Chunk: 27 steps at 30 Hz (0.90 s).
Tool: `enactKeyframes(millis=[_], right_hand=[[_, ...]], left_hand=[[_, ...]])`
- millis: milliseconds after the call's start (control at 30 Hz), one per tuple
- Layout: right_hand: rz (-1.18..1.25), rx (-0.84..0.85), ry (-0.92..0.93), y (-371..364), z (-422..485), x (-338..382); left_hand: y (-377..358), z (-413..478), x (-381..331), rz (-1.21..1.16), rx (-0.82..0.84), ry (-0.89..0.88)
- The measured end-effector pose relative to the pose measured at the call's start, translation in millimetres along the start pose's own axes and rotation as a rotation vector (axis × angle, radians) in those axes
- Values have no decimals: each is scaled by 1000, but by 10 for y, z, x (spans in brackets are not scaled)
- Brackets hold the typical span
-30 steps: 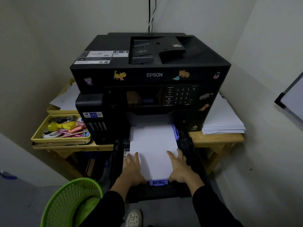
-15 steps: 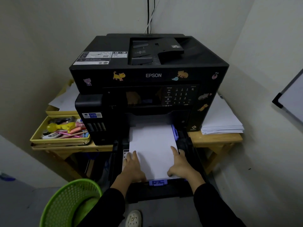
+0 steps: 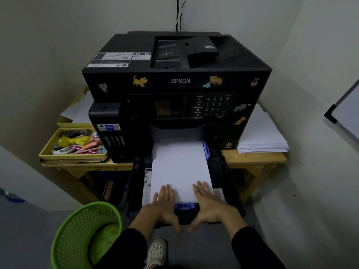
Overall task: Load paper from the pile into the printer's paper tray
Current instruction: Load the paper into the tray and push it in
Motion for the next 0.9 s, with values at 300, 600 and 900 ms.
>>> enactKeyframes(millis=[300, 600, 900], right_hand=[[-388, -265, -58, -301, -8, 86], [-455, -321, -45, -353, 45, 97], [-481, -392, -63, 33, 307, 122]], left_hand=[[-270, -3, -155, 287, -280, 105], [-301, 54, -133, 307, -297, 75], [117, 221, -54, 330, -384, 87]])
Point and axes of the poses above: each hand's wrist, its own z-axis towards the middle knuckle, its own y-axis out of the back of the hand, x = y × z, the point moved 1 cm from there along z, towards the middle knuckle, and after that the axes turned 8 degrees about x, right-handed, at the moved point
